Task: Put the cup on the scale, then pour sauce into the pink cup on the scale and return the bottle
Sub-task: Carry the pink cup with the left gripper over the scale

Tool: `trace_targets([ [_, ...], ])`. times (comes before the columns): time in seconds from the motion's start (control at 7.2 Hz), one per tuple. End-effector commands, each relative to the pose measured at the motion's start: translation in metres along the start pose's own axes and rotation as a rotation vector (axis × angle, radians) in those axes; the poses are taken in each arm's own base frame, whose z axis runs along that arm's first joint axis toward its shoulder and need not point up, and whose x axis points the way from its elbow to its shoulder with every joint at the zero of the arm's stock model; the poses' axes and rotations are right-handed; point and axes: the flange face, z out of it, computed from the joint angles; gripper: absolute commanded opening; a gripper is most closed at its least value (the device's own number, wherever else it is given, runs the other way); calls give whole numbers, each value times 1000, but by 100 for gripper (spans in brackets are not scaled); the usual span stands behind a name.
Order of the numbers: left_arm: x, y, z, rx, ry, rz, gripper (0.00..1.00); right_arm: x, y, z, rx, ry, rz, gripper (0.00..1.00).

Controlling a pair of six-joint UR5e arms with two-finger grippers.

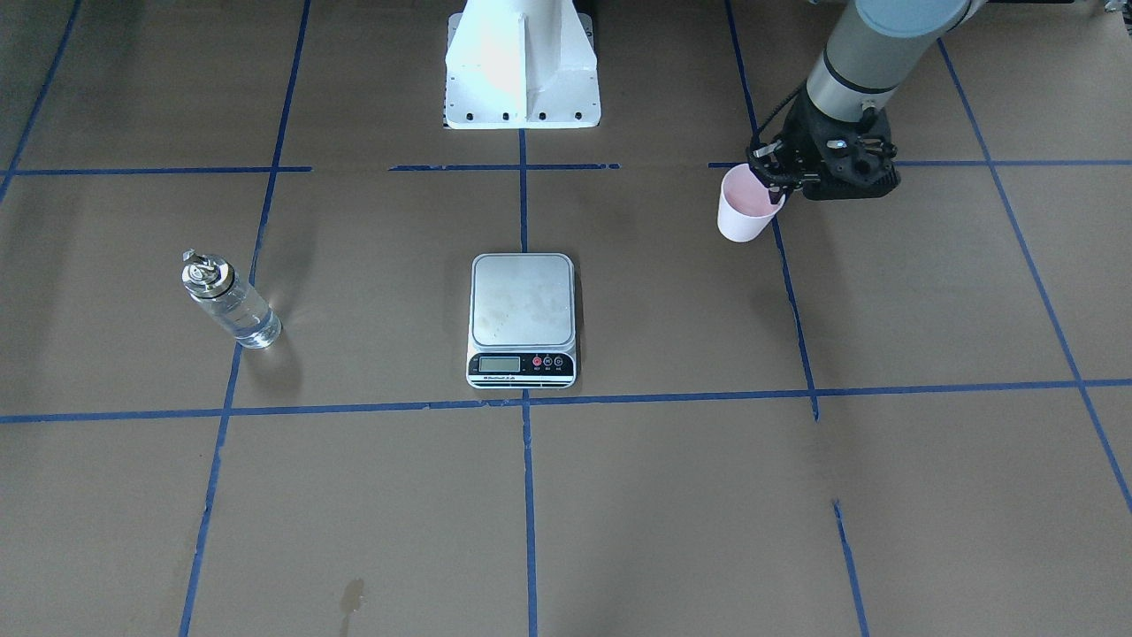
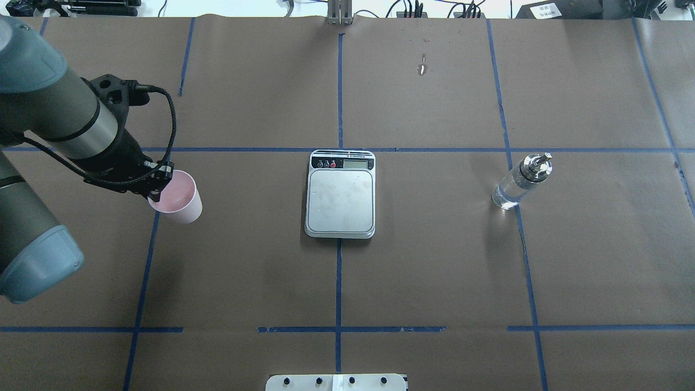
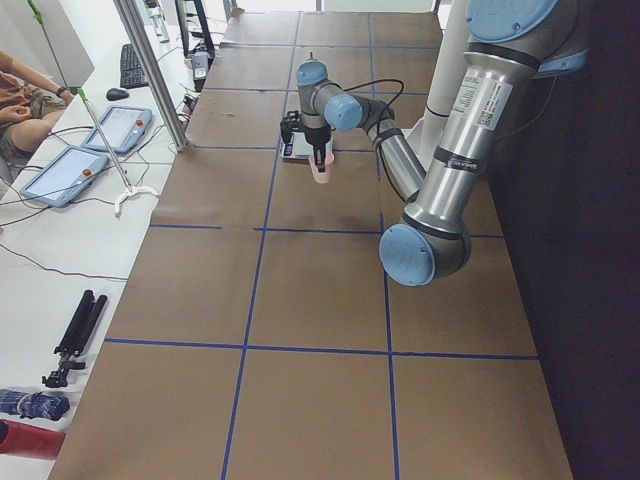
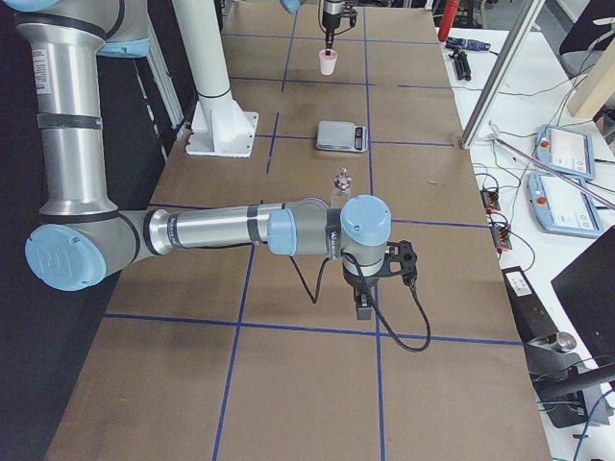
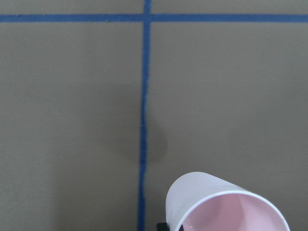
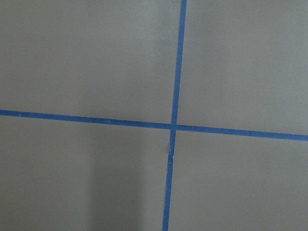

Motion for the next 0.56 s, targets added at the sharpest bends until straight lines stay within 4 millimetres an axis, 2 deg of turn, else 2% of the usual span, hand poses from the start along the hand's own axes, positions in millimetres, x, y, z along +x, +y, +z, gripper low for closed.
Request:
trace_targets([
  [0.0,83,-17,-33,-21,75,-159,0,-1,0,0,0,-2,1,100],
  [0.14,118,-29,-35,-40,100,-210,0,-1,0,0,0,-2,1,100],
  [0.28,144,-27,-18,-59,124,-232,0,-1,0,0,0,-2,1,100],
  [0.42,167,-35,-2,-65,149,-259,0,-1,0,0,0,-2,1,100],
])
